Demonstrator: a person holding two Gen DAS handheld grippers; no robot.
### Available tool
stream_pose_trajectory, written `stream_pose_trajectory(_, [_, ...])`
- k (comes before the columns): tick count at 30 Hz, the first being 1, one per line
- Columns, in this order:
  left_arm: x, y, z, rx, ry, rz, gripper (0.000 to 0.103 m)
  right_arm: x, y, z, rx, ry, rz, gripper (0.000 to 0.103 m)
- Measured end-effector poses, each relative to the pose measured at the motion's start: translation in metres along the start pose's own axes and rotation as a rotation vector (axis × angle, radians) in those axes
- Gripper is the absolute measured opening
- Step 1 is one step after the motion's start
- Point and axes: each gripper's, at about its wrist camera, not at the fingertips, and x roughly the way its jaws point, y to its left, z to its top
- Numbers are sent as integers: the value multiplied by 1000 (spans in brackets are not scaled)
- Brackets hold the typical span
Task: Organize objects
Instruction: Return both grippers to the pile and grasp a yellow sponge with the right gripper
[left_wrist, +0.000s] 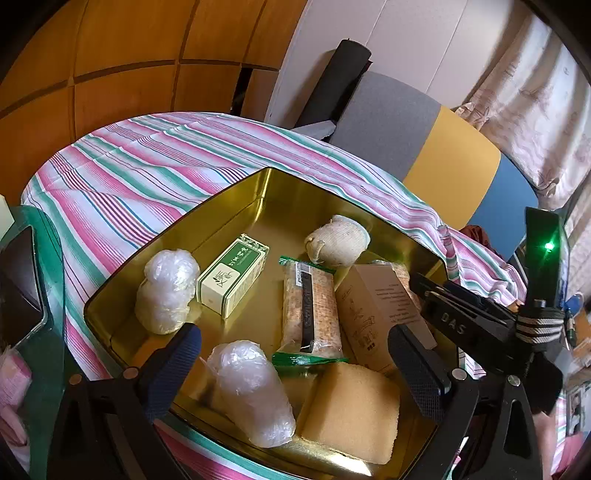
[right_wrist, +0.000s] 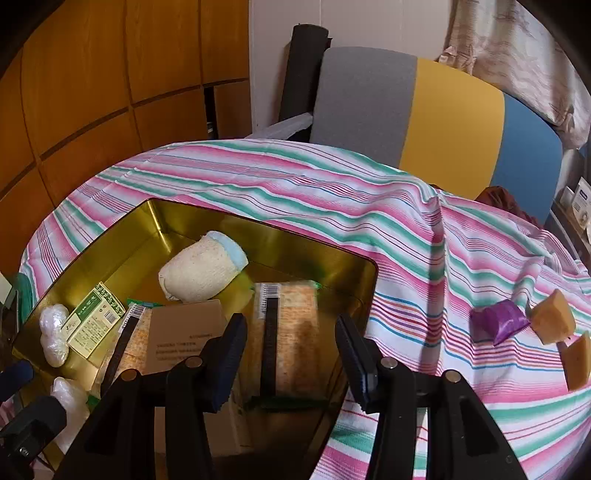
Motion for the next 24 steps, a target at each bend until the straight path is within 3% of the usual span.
stream_pose_trajectory(14, [2, -7, -6, 21, 14, 4, 102, -28, 5, -1, -8, -63, 25, 50])
stream_pose_trajectory(24, [-8, -17, -11, 52, -23, -11, 102, -47, -18, -11, 41, -78, 23, 50])
